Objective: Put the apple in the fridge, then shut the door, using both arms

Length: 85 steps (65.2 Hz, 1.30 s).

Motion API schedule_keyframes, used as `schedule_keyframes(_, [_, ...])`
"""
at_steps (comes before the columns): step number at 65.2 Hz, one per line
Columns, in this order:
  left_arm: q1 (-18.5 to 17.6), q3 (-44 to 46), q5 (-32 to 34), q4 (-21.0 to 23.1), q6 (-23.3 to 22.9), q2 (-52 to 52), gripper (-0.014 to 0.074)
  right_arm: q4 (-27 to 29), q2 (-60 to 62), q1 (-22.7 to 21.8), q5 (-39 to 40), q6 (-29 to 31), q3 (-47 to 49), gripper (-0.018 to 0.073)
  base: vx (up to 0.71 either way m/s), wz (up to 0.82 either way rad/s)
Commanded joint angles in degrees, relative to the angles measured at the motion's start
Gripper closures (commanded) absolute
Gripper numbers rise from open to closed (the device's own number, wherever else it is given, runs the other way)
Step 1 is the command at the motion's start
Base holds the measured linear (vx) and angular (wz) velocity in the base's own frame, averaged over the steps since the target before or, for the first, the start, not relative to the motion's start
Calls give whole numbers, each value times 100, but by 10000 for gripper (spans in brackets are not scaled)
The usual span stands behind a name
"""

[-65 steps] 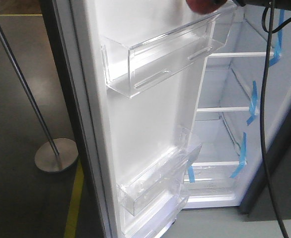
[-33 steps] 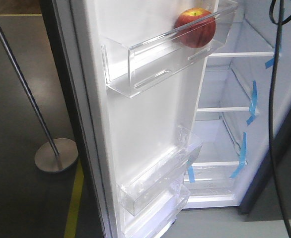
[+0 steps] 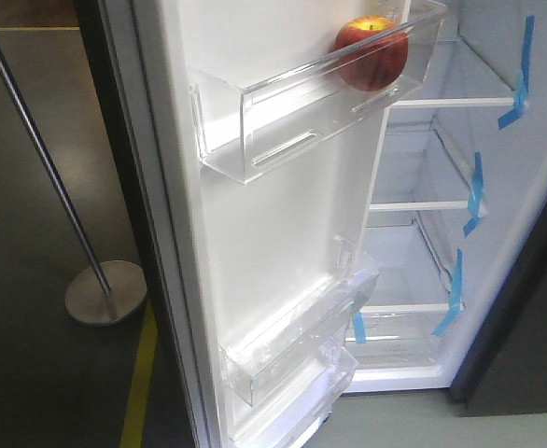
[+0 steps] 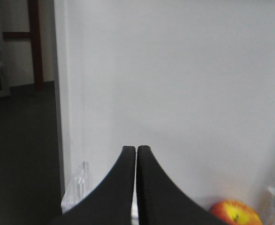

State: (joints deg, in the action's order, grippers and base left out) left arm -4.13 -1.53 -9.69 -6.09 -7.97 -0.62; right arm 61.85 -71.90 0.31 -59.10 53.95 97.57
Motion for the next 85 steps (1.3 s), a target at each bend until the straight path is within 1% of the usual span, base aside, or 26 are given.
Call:
schedule_keyframes(1, [4,-88,409,6,-36,-94,604,-383,541,-31,194,-320,-364,563,0,0])
schedule_keyframes(4, [4,-88,409,6,-36,-94,604,-561,775,-31,186,-416,-698,563,0,0])
schedule_keyframes(8, [4,-88,409,6,-36,-94,604,-656,1147,-31,182,-501,-1271,563,0,0])
schedule_keyframes(19, [4,-88,483,29,-44,-94,604,-647,2125,-31,298,-795,-2927,563,0,0])
schedule_keyframes(27, [4,-88,703,405,-287,-94,604,-742,2883,-31,591,-795,-4086,563,0,0])
schedule_keyframes(30, [4,-88,801,609,-455,-94,604,-751,3166,-31,806,-795,-4579,563,0,0])
schedule_keyframes(36, [4,-88,935,956,-789,-94,604,-678,3652,-31,1014,-841,-5253,563,0,0])
schedule_keyframes(38, [4,-88,969,1091,-898,-94,604,-668,3787,-31,1020,-871,-5427,563,0,0])
schedule_keyframes(43, [4,-88,1136,1267,-1102,-94,604,-674,4117,-31,991,-982,-5847,563,0,0])
schedule_keyframes(52, [4,-88,1546,1256,-1243,-94,604,-674,4595,-31,832,-1189,-6388,563,0,0])
schedule_keyframes(58, [4,-76,1828,1269,-1257,-94,604,-688,4847,-31,755,-1281,-6561,563,0,0])
schedule_keyframes(60, [4,-42,1883,1284,-1346,-94,604,-688,4909,-31,755,-1295,-6592,563,0,0])
schedule_keyframes(66, [4,-26,2269,1443,-1715,-94,604,-699,5024,-31,731,-1327,-6592,563,0,0])
schedule_keyframes(69, [4,-26,2603,1561,-1969,-94,604,-692,5045,-31,731,-1335,-6592,563,0,0])
schedule_keyframes(71, [4,-26,2814,1673,-2216,-94,604,-692,5054,-31,731,-1353,-6592,563,0,0])
schedule_keyframes(76, [-3,-26,3332,1903,-3050,-94,604,-692,5054,-31,731,-1379,-6592,563,0,0])
schedule_keyframes(77, [-3,-26,3399,1911,-3241,-94,604,-692,5054,-31,731,-1387,-6592,563,0,0])
schedule_keyframes(80, [-3,-26,3632,1887,-3607,-94,604,-692,5054,-31,731,-1387,-6592,563,0,0])
schedule_keyframes(85, [-3,-2,3943,1636,-4147,-94,604,-692,5054,-31,731,-1387,-6592,563,0,0])
